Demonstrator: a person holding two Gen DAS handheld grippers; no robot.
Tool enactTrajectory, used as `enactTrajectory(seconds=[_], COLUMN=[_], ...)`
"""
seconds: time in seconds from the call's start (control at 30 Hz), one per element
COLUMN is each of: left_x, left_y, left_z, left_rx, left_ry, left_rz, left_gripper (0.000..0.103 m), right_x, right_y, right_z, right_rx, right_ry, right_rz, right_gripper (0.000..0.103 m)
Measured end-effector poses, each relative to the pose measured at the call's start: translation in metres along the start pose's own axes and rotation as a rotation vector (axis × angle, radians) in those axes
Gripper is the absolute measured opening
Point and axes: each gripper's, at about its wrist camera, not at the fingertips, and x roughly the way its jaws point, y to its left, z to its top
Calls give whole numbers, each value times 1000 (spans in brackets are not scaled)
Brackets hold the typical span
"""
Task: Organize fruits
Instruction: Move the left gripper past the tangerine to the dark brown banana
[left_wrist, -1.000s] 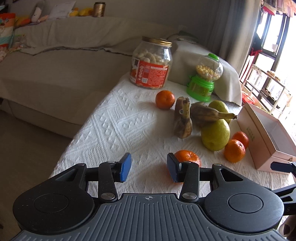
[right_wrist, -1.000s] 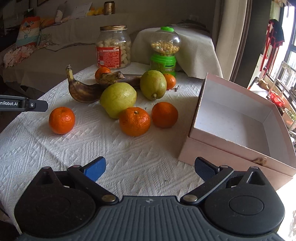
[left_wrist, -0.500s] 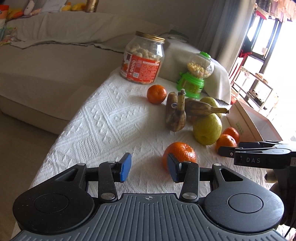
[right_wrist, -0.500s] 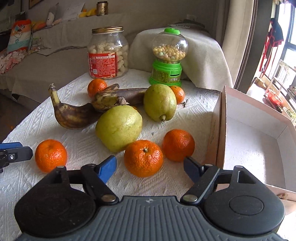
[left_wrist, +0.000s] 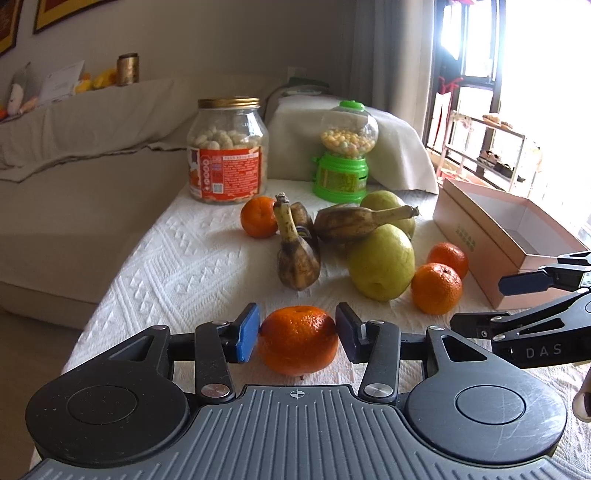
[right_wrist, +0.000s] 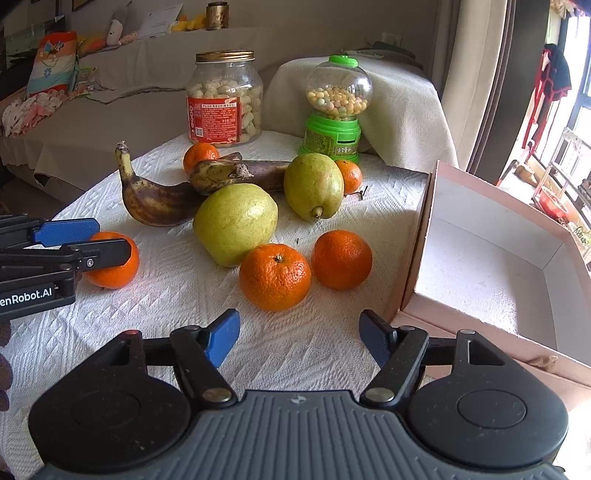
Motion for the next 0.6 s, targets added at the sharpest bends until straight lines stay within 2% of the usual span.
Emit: enactTrajectory(seconds=[0.1,0.2,0.33,0.4,0.5,0.6], left_x=[3,6,0,-6,-13,-21], left_y=[8,12,22,35,56,76], left_z=[-3,-3,0,2,5,4], left_rx=[-29,-51,-115,-188,-276,-311], left_ry=[24,39,42,46,53,36], left_rz=[-48,-79,-137,-162,-163,-148], left_gripper=[56,54,52,52,52,52], right_x=[-4,-8,-17,-8,20,64], right_y=[-1,2,4,10,22,45], right_z=[1,13,65,103,149,183], right_rx=[-18,-45,-10,17,43,22], right_ry=[-22,-49,-78,-28,67,157], right_rz=[-13,-16,44,84,160,152], right_gripper=[76,76,77,77,77,74])
